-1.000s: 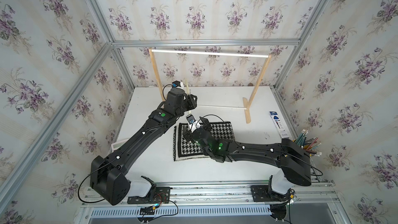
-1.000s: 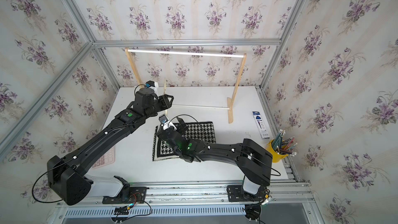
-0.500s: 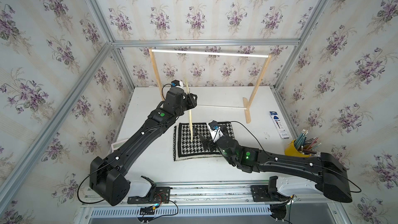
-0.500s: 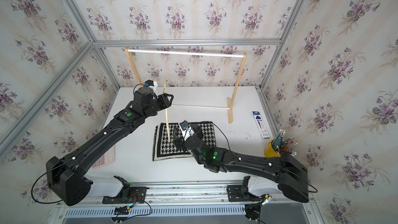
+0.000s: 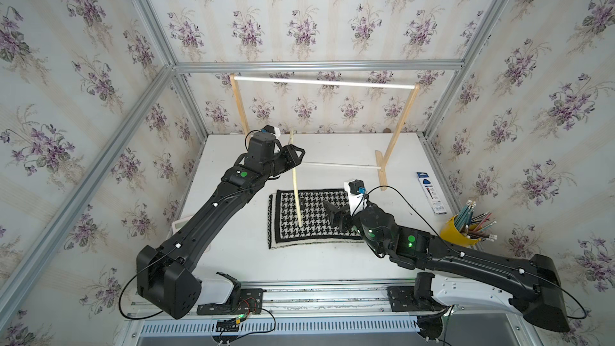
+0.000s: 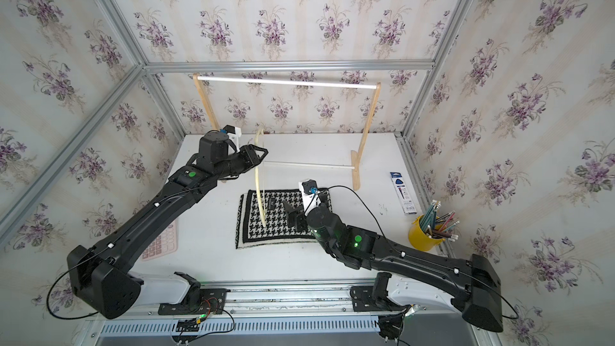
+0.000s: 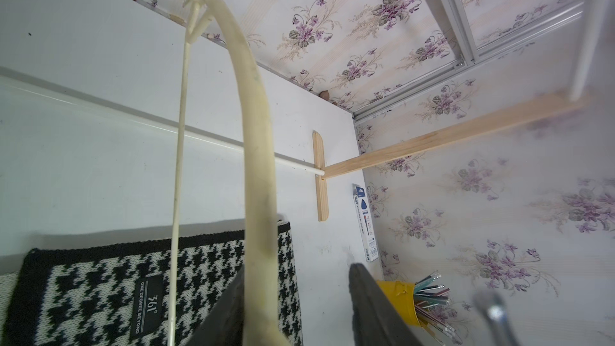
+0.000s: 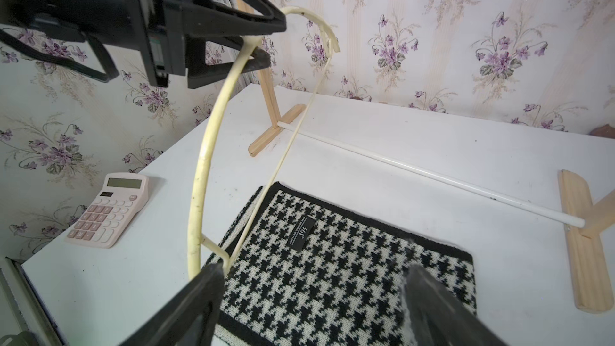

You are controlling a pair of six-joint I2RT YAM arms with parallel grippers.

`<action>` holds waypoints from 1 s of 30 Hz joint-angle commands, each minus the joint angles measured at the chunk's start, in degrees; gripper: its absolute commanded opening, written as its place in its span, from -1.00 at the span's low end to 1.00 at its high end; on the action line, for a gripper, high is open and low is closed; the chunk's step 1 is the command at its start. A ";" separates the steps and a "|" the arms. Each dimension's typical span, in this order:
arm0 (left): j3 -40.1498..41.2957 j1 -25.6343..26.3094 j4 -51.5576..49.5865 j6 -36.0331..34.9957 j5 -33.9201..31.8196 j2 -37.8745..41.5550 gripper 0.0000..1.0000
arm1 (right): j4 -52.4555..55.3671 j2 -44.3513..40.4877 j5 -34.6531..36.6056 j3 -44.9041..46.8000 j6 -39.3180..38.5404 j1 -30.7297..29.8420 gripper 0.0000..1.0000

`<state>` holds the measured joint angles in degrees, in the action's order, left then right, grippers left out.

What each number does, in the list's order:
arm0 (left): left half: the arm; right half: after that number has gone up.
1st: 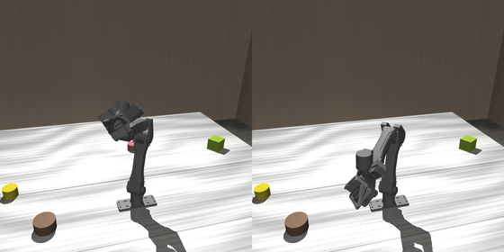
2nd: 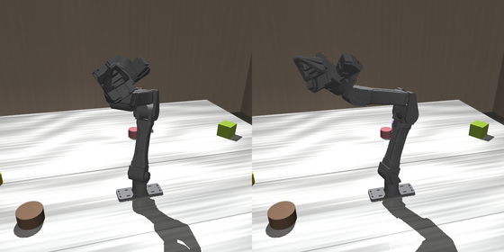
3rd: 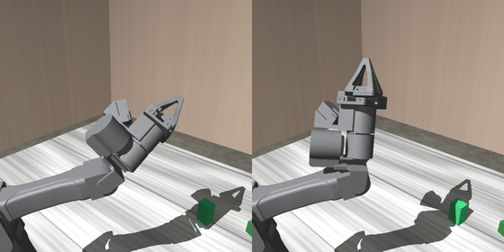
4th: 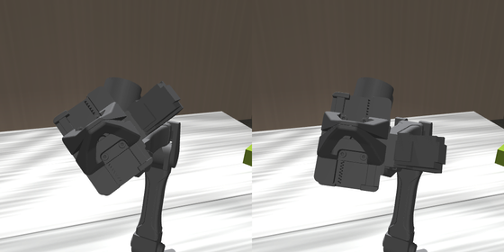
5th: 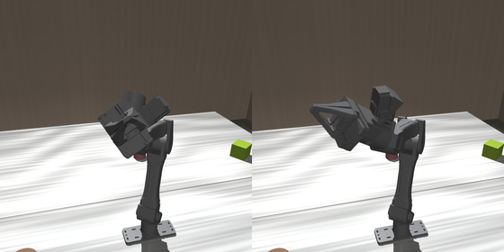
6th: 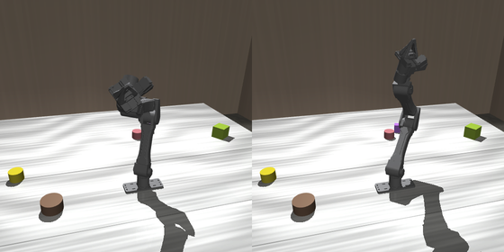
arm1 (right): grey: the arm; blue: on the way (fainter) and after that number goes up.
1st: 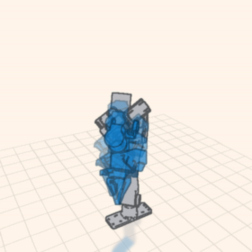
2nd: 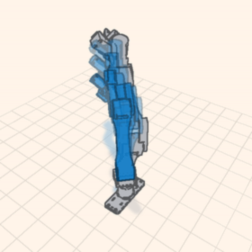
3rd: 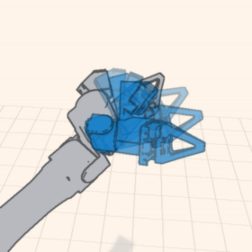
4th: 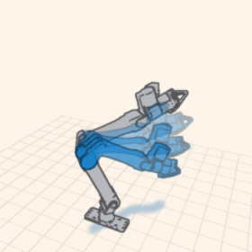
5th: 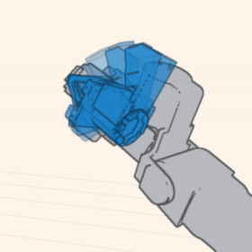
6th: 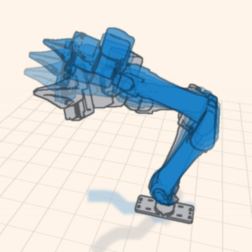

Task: Hang the scarf on the hanger
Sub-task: Adjust the hanger.

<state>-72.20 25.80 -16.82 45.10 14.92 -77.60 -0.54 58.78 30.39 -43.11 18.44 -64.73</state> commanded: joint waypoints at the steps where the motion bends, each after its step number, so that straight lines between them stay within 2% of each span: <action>1: 1.35 -1.16 0.46 2.01 4.43 0.61 -1.00 | 4.67 -0.25 -6.35 0.43 4.45 3.73 0.78; 4: 3.06 -1.79 3.08 4.20 6.04 0.46 -1.00 | 2.48 0.11 -13.21 2.03 5.27 6.78 0.78; 9: 3.75 -1.77 6.68 6.75 7.23 -0.62 -1.00 | -4.92 3.35 -24.89 3.05 2.11 6.94 0.74; 13: 3.12 -1.55 6.47 6.59 6.31 -1.51 -1.00 | -10.61 6.51 -30.07 1.65 0.30 6.78 0.67; 21: 1.83 -0.40 3.29 3.31 1.07 -2.25 -1.00 | -15.30 17.75 -28.91 -6.33 -3.50 5.20 0.56; 30: 1.94 1.62 2.85 1.11 -3.14 -2.98 -1.00 | -14.48 29.85 -14.84 -15.28 -5.43 1.05 0.42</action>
<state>-70.26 27.24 -15.75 47.86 13.63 -80.44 -13.87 86.85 9.04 -57.08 13.72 -63.13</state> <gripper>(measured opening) 0.482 0.713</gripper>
